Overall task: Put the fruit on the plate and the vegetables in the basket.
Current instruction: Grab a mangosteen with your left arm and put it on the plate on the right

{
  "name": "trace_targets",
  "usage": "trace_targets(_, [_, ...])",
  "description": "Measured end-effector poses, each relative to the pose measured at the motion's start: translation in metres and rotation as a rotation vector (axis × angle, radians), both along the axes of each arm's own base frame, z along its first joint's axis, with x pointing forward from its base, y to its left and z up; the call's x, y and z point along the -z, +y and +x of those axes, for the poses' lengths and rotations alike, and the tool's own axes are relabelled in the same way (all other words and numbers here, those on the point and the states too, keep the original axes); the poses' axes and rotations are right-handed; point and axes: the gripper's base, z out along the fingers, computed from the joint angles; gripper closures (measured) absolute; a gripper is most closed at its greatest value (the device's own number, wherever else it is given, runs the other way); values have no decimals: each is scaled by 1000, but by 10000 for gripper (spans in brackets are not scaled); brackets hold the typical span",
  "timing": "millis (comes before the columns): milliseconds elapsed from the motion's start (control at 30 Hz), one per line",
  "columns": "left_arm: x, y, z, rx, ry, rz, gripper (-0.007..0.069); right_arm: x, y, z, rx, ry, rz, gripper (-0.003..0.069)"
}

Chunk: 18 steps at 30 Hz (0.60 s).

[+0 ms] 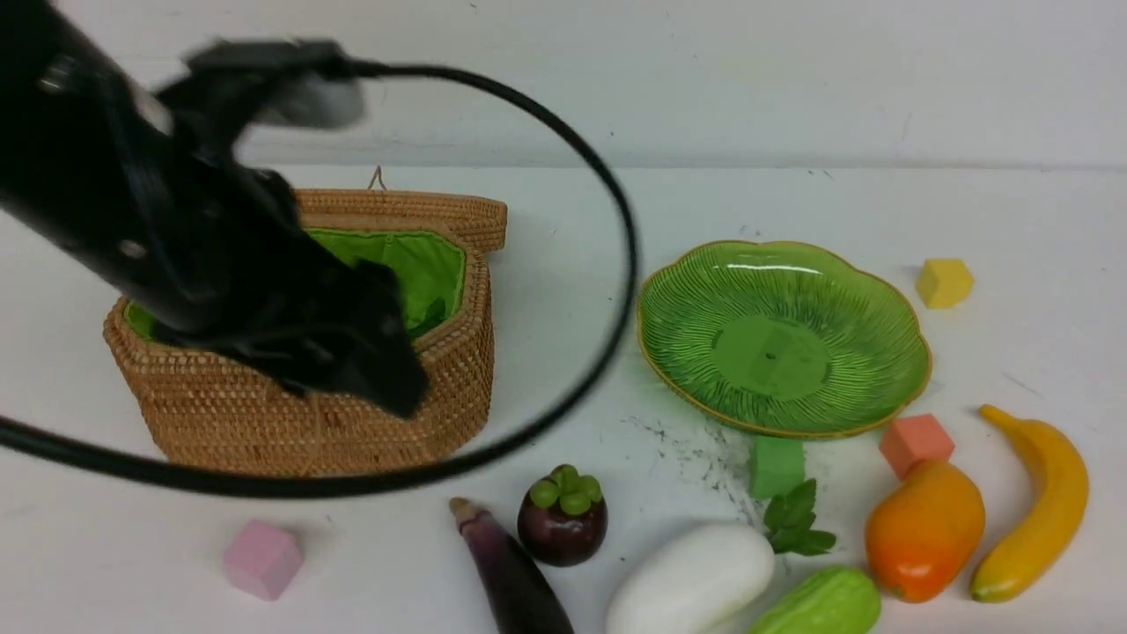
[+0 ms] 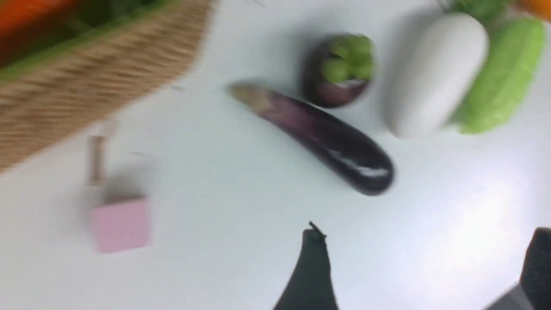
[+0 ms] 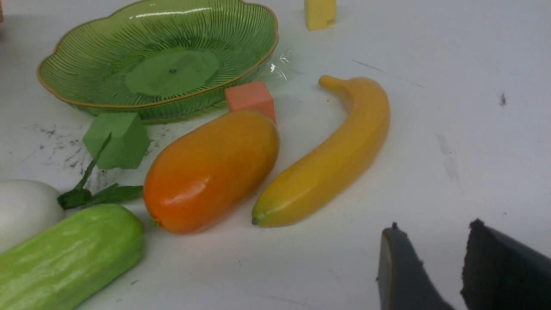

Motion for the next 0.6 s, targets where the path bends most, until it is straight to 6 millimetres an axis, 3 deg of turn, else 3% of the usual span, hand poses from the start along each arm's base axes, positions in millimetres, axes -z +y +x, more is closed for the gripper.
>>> trace_targets(167, [26, -36, 13, -1, 38, -2, 42, 0, 0, 0, 0, 0, 0, 417])
trace_targets(333, [70, -74, 28, 54, 88, 58, 42, 0, 0, 0, 0, 0, 0, 417])
trace_targets(600, [116, -103, 62, 52, 61, 205, 22, 0, 0, 0, 0, 0, 0, 417])
